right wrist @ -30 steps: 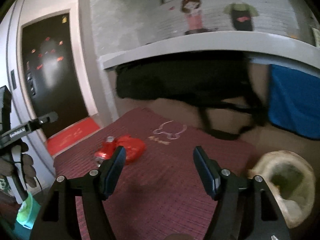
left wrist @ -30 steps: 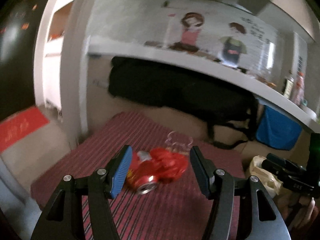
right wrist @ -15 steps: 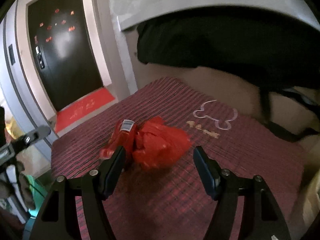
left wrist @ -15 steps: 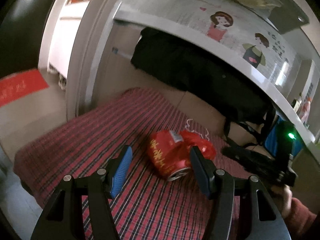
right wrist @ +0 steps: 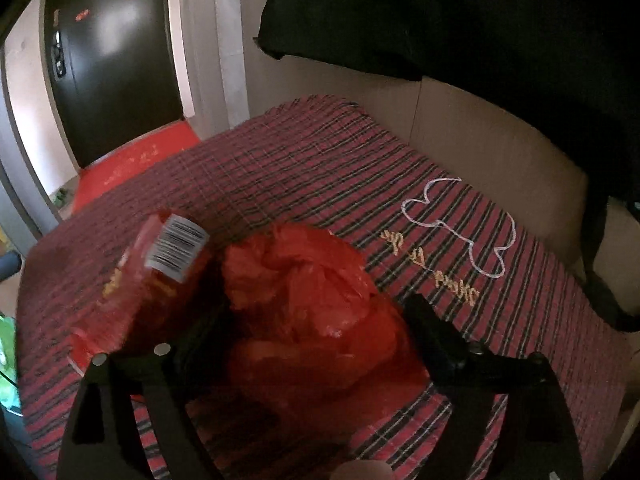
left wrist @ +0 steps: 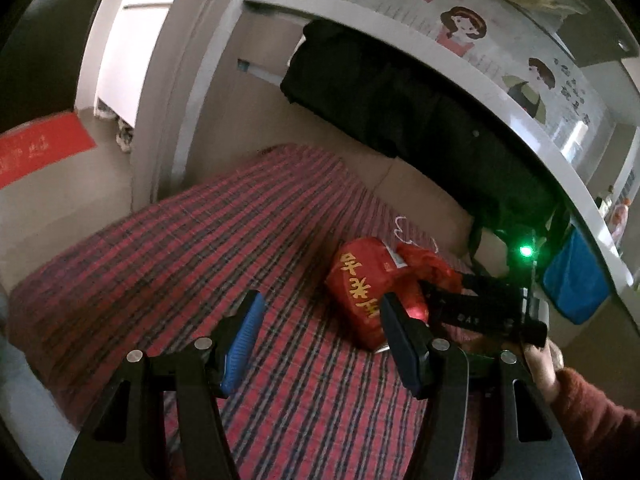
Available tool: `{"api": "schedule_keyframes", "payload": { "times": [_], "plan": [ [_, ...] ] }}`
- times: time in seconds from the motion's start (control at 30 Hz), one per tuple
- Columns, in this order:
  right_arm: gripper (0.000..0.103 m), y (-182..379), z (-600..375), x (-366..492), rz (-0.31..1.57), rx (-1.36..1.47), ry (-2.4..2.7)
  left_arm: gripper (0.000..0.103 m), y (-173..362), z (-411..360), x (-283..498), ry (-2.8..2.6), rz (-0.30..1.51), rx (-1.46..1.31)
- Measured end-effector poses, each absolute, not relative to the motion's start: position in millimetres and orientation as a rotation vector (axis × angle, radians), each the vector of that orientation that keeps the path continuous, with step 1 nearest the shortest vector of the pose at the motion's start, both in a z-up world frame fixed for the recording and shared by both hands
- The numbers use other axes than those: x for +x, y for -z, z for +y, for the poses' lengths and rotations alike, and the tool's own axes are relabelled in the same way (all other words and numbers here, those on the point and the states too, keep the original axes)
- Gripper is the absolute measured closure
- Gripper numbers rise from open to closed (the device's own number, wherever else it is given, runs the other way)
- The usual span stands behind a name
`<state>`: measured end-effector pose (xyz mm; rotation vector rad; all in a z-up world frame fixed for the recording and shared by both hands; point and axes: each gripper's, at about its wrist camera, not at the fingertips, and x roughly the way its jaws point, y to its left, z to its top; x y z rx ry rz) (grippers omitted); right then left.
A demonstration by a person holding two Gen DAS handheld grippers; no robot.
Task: Collect trash
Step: 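Grasp the red can with the left tool while the right tool grasps the red plastic bag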
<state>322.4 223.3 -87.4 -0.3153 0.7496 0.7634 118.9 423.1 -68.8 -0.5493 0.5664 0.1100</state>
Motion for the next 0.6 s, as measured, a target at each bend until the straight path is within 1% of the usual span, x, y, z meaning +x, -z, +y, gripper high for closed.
{"api": "schedule_keyframes", "payload": {
  "times": [0.1,0.2,0.37,0.4,0.6],
  "plan": [
    [0.026,80,213,322,0.751,-0.276,-0.779,0.042,73,416,137,-0.069,0.596,-0.569],
    [0.032,71,190,319,0.75,-0.236,-0.771,0.042,77,406,156,-0.037,0.632,-0.577],
    [0.033,62,140,313,0.773,-0.167,-0.743,0.042,88,407,184,-0.023,0.676,-0.652],
    [0.036,62,124,310,0.782,-0.142,-0.729,0.042,92,409,189,-0.025,0.682,-0.684],
    [0.036,66,58,296,0.799,-0.035,-0.687,0.042,103,412,204,-0.062,0.682,-0.755]
  ]
}}
